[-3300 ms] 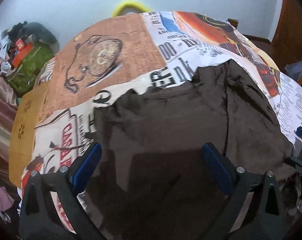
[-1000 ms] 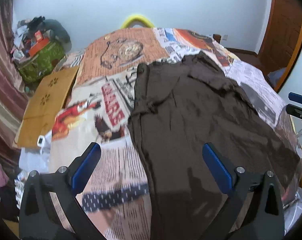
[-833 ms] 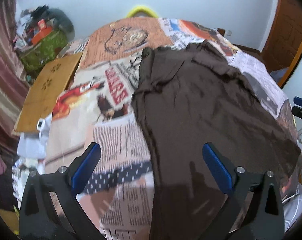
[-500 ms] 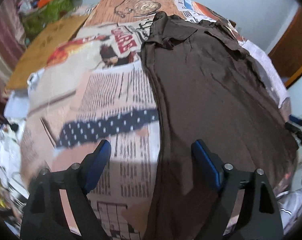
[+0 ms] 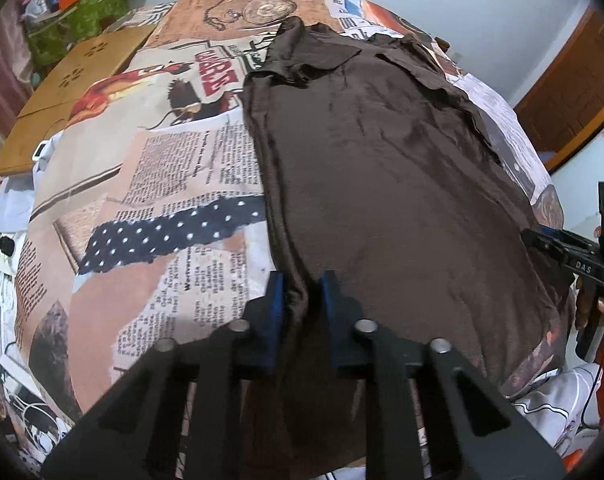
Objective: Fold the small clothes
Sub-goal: 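Grasp the shirt's other side edge with the right gripper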
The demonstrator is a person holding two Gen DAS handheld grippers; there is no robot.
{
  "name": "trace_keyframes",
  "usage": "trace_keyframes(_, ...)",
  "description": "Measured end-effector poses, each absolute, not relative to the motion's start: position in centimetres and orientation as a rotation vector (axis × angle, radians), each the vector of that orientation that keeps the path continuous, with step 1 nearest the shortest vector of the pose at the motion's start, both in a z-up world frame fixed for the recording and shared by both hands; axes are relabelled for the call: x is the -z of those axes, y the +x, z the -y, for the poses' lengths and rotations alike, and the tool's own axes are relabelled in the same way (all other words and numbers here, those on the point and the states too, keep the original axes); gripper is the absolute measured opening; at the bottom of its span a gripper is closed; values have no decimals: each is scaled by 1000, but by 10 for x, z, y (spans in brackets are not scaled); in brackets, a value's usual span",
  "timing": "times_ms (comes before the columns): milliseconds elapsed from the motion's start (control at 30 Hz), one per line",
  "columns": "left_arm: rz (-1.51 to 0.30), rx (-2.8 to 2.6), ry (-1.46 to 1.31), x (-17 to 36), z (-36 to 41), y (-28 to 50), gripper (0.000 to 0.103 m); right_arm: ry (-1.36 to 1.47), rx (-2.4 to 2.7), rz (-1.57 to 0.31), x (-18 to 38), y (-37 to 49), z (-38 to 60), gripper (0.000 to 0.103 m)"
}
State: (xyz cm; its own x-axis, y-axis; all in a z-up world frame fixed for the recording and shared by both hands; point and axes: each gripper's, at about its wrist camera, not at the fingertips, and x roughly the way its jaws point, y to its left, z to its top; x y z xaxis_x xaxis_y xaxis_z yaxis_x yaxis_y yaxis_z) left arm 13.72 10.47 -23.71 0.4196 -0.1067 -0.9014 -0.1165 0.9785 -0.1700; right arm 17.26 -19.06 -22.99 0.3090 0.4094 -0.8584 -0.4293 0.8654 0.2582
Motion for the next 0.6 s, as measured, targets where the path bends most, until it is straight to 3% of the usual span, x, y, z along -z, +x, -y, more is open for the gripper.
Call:
trace_keyframes(67, -1138, -7, -225, 237, -104, 139, 10, -28, -565, -1128, 229, 172, 187, 35)
trace_keyframes(133, -1135, -7, -232, 237, -105, 139, 7, -38, -570, -1121, 229, 174, 180, 18)
trace_keyframes(200, -1130, -8, -237, 235, -107, 140, 6, -40, -580, -1116, 228, 174, 177, 9)
trace_keyframes(600, -1029, -63, -160, 203, -113, 149, 3, 4, -627, -1018, 195, 183, 172, 5)
